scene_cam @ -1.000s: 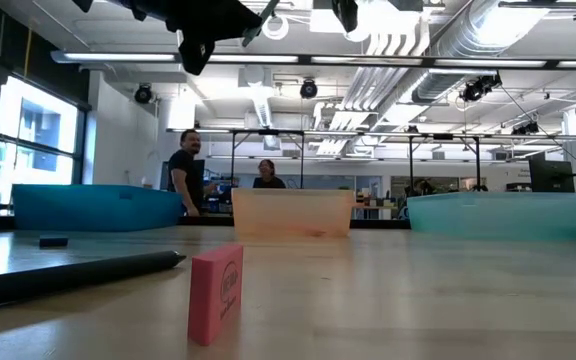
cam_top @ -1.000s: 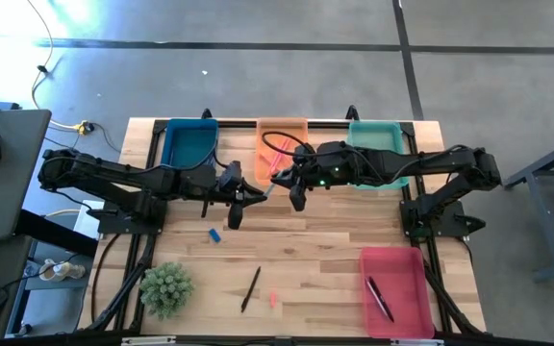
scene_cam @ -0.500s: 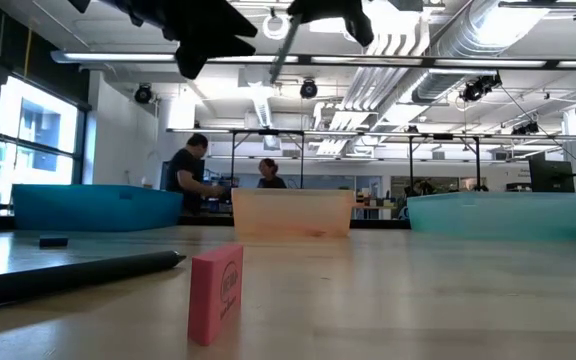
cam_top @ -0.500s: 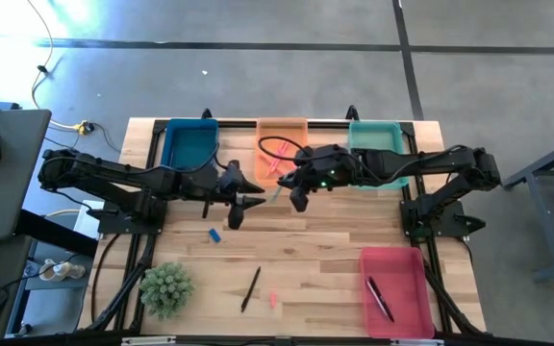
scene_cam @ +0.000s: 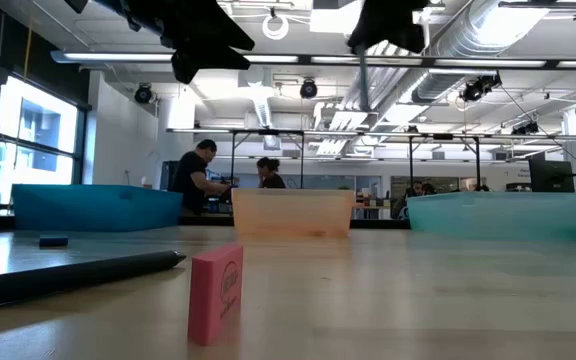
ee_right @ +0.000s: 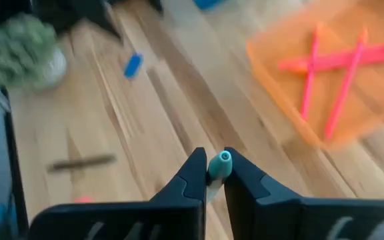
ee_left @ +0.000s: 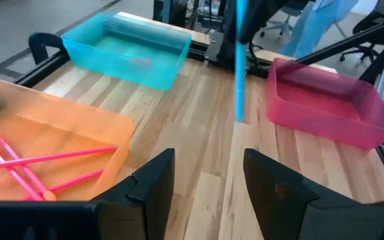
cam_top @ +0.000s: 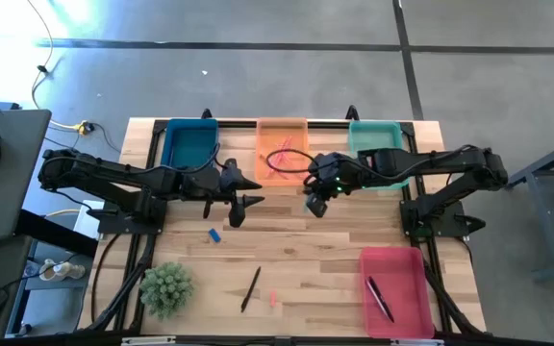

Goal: Sort crayons/erasers/pens/pencils in bins
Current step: Put the blue pen into the pink bin

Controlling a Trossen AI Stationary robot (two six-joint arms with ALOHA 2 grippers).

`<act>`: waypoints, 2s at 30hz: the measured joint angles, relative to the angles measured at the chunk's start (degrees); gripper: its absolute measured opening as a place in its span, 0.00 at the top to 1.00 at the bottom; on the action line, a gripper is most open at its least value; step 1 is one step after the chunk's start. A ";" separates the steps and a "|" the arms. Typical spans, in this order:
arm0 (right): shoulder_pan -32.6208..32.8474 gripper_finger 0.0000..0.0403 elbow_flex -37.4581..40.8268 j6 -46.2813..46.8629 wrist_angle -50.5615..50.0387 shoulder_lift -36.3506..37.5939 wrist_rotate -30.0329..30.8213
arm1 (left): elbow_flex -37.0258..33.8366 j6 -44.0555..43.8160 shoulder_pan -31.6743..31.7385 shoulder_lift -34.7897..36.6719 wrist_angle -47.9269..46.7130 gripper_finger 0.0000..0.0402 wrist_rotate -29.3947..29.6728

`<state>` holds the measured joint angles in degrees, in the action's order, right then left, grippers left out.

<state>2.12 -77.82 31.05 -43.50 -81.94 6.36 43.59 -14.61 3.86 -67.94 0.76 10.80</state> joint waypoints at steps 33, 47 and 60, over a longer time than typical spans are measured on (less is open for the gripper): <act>33.63 0.97 0.00 23.81 -37.44 18.24 14.69 | 0.00 -19.49 -0.33 -0.04 -12.65 0.60 10.12; 50.98 0.97 14.33 43.00 -32.88 23.89 15.26 | 0.00 -42.59 -7.28 -0.04 -19.84 0.60 9.96; 58.02 0.97 28.00 47.90 -13.27 27.68 9.08 | 0.00 -68.74 -16.06 -0.04 -26.57 0.60 11.89</act>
<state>60.13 -49.82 78.95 -56.77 -54.26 15.44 43.59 -83.35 -12.20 -67.99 -25.80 22.68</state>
